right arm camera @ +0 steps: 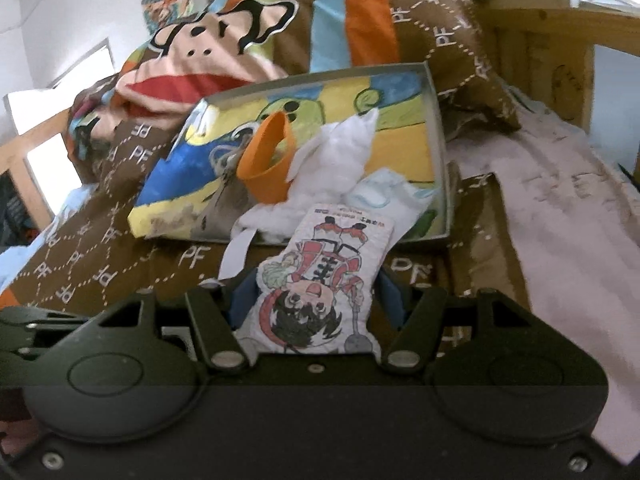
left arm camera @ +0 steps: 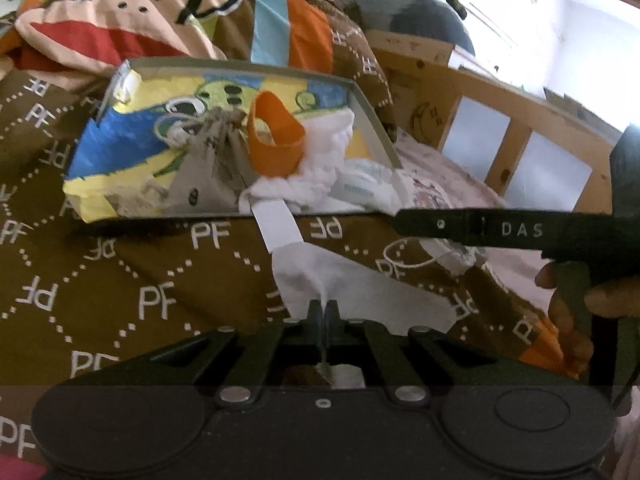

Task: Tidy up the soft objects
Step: 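Grasp the grey cloth with the left gripper while the right holds the card, then carry the sticker card and grey cloth over the tray with both grippers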

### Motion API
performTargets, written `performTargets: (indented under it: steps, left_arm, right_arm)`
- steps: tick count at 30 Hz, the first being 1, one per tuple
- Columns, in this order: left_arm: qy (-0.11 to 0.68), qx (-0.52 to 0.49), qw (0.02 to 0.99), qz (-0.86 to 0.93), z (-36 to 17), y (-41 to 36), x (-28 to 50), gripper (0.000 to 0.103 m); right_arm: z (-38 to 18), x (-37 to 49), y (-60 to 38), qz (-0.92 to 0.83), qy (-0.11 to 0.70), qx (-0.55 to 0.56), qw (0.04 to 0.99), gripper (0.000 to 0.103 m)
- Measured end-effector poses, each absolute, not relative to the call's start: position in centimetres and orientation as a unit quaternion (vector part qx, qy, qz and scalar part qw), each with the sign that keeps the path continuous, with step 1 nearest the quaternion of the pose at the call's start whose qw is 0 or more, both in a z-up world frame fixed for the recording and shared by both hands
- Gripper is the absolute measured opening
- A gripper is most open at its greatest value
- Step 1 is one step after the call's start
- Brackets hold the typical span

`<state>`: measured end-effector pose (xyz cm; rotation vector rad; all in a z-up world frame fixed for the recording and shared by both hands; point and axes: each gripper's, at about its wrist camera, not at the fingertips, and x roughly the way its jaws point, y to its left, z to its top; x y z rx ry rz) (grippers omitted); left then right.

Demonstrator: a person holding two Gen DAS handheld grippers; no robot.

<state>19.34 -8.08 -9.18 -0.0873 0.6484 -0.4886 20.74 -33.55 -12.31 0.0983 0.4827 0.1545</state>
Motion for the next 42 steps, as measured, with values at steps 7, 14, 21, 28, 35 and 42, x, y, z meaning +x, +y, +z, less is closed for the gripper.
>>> performTargets:
  steps: [7, 14, 21, 28, 35, 42]
  left_arm:
    - [0.288, -0.061, 0.932, -0.213, -7.3, -6.8, 18.6, 0.000]
    - [0.261, -0.072, 0.942, -0.200, -5.1, -5.8, 17.7, 0.000]
    - [0.216, -0.066, 0.955, -0.194, -1.9, -5.5, 16.5, 0.000]
    - [0.173, -0.053, 0.968, -0.177, 1.1, -5.3, 15.4, 0.000]
    - [0.136, -0.049, 0.975, -0.167, 3.4, -5.3, 15.3, 0.000]
    - [0.102, -0.041, 0.980, -0.164, 5.0, -5.4, 17.7, 0.000]
  right_arm:
    - [-11.9, 20.5, -33.9, 0.073, 0.229, 0.048, 0.969, 0.055]
    - [-11.4, 19.6, -33.3, 0.082, 0.211, 0.043, 0.973, 0.055]
    - [-10.0, 18.3, -32.8, 0.102, 0.180, 0.036, 0.978, 0.055]
    - [-8.4, 16.4, -31.6, 0.125, 0.149, 0.024, 0.981, 0.055]
    - [-5.3, 13.8, -29.8, 0.141, 0.100, -0.010, 0.985, 0.055]
    - [-1.1, 13.4, -28.8, 0.131, 0.053, -0.001, 0.990, 0.056]
